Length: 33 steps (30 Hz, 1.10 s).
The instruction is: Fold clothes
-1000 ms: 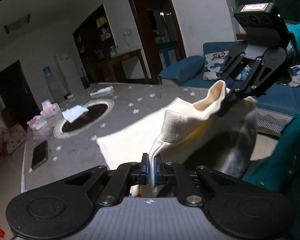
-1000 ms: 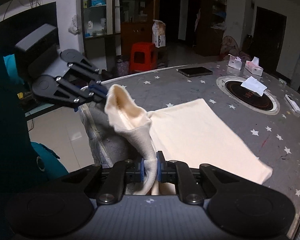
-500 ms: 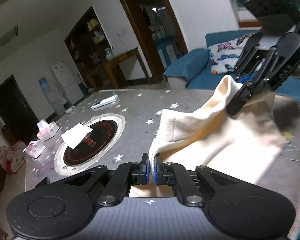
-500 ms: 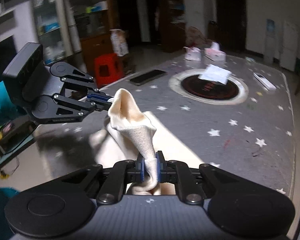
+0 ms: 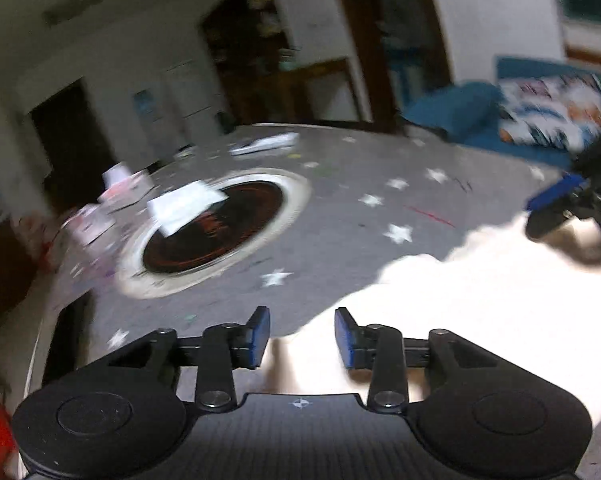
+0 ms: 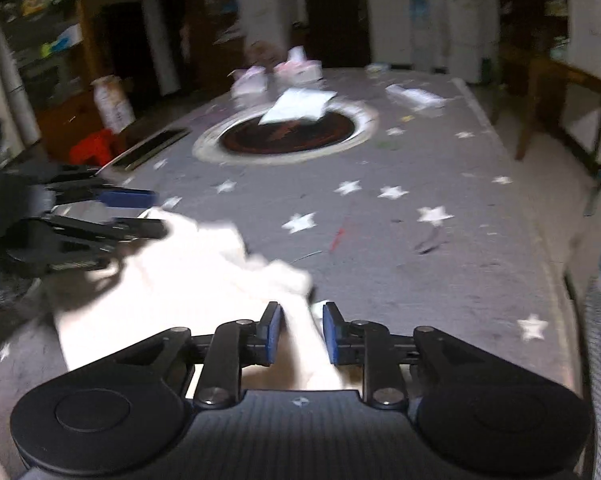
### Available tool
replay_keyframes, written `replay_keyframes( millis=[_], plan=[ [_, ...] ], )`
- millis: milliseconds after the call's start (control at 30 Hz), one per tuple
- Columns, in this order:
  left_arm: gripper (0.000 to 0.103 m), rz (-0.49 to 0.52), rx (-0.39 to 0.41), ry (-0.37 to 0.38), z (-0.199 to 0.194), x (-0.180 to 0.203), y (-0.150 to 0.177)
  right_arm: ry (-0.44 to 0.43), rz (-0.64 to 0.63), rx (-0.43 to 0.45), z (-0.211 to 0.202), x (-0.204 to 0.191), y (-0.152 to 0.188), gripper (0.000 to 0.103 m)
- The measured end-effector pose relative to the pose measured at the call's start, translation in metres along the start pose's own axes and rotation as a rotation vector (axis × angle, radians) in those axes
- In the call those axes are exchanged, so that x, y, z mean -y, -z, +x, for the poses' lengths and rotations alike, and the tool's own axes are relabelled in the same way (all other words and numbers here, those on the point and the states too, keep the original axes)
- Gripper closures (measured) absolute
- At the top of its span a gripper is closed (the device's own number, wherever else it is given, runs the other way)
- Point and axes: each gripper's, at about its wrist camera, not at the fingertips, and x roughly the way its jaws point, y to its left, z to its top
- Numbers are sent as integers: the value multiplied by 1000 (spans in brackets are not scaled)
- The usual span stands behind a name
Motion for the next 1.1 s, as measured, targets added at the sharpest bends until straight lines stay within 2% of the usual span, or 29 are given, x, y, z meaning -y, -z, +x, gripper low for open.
replay_keyframes(
  millis=[133,267,367,433,567,633,900,1000,1100],
  plan=[
    [51,-117,-34,21,-31,-15,14,-12,-5,62,-25,-9,6,79],
    [50,-209,-115,56,-44,-18,36,-37,-55,46,-27,-26,14,74],
    [51,-263,-125,61,-48,-18,46,-50,-52,23,-20,-32,20,74],
    [58,-279,-124,78,-51,-19,48,-51,-62,7,-16,-36,23,74],
    [63,-314,-133,113,-54,-22,52,-28,-113,-17,-12,-41,29,73],
    [69,-343,-140,136,-57,-25,55,-31,-124,-23,-11,-42,31,73],
    [67,-369,-146,144,-97,-13,75,-46,-236,-38,-22,-58,39,72],
    [69,-356,-113,113,-116,-17,70,-69,-227,-19,-30,-63,36,72],
    [70,-359,-56,119,-126,-25,54,-141,-246,17,-43,-76,31,73]
  ],
)
